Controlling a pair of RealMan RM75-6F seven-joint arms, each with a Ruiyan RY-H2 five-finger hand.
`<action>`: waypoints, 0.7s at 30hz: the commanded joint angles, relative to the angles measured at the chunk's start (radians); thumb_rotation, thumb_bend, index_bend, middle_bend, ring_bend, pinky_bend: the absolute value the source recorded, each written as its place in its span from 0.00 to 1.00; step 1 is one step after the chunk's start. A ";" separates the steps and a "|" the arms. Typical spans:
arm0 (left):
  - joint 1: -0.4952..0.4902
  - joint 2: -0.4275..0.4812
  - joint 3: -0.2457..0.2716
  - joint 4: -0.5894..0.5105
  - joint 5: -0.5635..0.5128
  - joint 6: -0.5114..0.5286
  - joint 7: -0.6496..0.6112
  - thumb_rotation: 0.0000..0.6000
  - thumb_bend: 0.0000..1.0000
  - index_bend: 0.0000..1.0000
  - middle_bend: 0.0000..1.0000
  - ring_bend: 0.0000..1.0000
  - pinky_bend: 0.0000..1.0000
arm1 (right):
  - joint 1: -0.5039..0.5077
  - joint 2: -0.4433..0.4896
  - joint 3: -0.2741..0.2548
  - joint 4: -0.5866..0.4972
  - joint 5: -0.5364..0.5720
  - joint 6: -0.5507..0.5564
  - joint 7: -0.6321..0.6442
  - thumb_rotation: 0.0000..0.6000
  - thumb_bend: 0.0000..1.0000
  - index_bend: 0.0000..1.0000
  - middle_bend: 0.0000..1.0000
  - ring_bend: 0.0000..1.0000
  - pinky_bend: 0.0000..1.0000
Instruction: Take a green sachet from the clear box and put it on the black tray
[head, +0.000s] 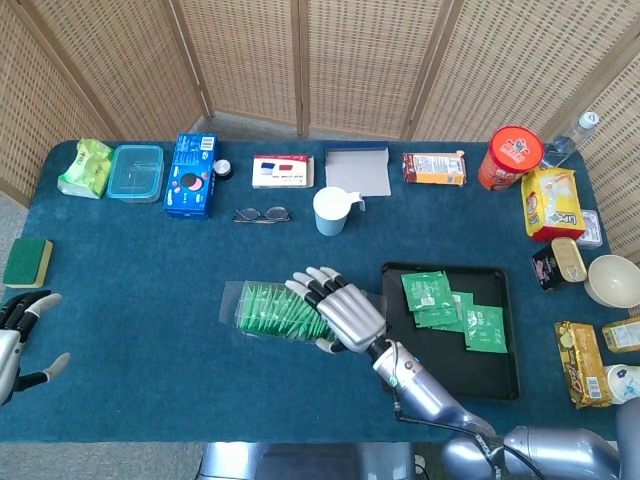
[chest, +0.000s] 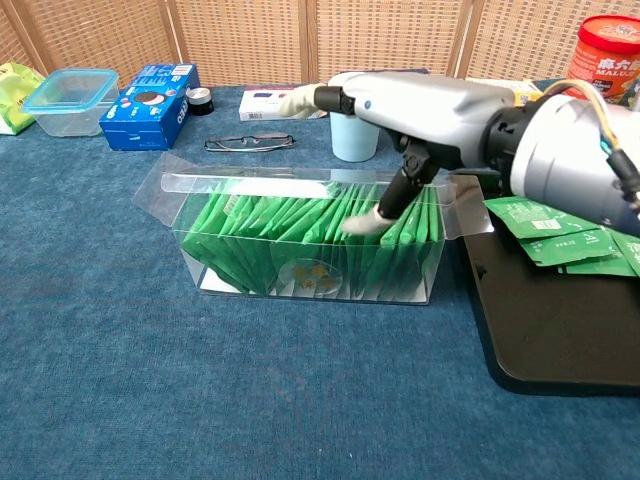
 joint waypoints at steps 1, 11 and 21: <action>0.000 -0.001 0.001 0.002 0.000 -0.001 -0.001 1.00 0.19 0.18 0.16 0.13 0.26 | 0.011 -0.003 0.008 0.016 0.017 0.008 -0.011 1.00 0.36 0.11 0.08 0.05 0.11; -0.004 -0.007 0.000 0.006 0.001 -0.004 -0.003 1.00 0.19 0.18 0.16 0.13 0.26 | 0.036 0.037 0.044 0.030 0.075 0.023 -0.018 1.00 0.52 0.17 0.10 0.06 0.11; -0.007 -0.011 0.001 0.007 0.002 -0.008 -0.002 1.00 0.19 0.18 0.16 0.12 0.26 | 0.056 0.102 0.056 0.007 0.138 0.005 -0.012 1.00 0.58 0.21 0.11 0.06 0.11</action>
